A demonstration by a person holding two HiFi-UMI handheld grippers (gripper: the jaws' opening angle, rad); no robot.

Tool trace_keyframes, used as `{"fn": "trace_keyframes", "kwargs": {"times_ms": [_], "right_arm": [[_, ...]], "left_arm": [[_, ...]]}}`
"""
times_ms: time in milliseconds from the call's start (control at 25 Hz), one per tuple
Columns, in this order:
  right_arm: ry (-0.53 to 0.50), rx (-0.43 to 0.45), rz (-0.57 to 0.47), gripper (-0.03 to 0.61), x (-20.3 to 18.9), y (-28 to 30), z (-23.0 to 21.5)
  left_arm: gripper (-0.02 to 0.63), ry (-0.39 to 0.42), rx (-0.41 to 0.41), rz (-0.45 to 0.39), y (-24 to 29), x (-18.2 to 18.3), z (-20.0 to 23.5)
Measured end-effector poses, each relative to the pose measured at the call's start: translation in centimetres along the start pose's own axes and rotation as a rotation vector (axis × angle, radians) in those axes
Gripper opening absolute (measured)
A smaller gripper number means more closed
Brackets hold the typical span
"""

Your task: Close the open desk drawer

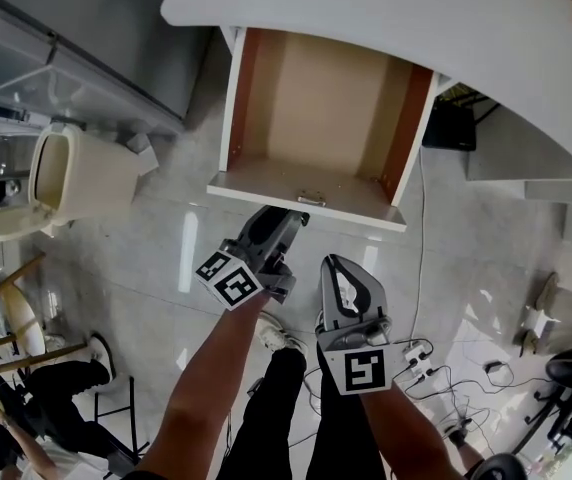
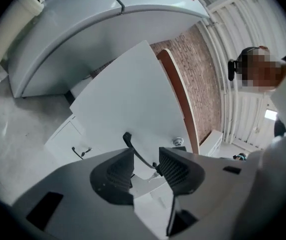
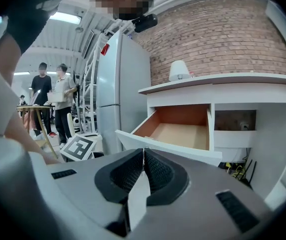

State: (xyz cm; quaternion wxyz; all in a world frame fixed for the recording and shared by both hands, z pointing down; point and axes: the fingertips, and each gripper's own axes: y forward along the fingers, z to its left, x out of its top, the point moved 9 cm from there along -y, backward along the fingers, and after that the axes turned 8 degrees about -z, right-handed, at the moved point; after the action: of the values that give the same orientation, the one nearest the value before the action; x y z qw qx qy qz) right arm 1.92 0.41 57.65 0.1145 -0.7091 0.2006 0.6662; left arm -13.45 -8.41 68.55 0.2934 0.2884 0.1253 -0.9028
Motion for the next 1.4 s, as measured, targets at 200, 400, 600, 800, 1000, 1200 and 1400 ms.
{"fn": "trace_keyframes", "kwargs": {"times_ms": [200, 400, 600, 800, 1000, 1200, 1400], "right_arm": [[0.003, 0.007, 0.013, 0.029, -0.3, -0.3, -0.4], [0.001, 0.007, 0.015, 0.029, -0.5, -0.3, -0.7], [0.008, 0.009, 0.025, 0.029, -0.8, -0.5, -0.5], [0.013, 0.018, 0.031, 0.029, -1.0, -0.4, -0.3], [0.012, 0.020, 0.027, 0.029, -1.0, -0.2, -0.4], [0.007, 0.031, 0.046, 0.029, -1.2, -0.2, -0.5], [0.012, 0.031, 0.046, 0.029, -1.4, -0.3, -0.7]], "left_arm": [[0.156, -0.050, -0.039, -0.034, 0.6, 0.1, 0.4], [0.143, -0.086, -0.052, -0.054, 0.5, 0.0, 0.8], [0.150, -0.115, -0.016, -0.049, 0.3, -0.5, 1.4], [0.150, -0.139, -0.005, -0.077, 0.7, -0.2, 2.2], [0.129, -0.152, -0.002, -0.097, 1.0, -0.3, 2.2], [0.068, -0.148, 0.031, -0.080, 1.0, -0.2, 2.3], [0.058, -0.140, 0.053, -0.055, 1.1, 0.0, 2.1]]}}
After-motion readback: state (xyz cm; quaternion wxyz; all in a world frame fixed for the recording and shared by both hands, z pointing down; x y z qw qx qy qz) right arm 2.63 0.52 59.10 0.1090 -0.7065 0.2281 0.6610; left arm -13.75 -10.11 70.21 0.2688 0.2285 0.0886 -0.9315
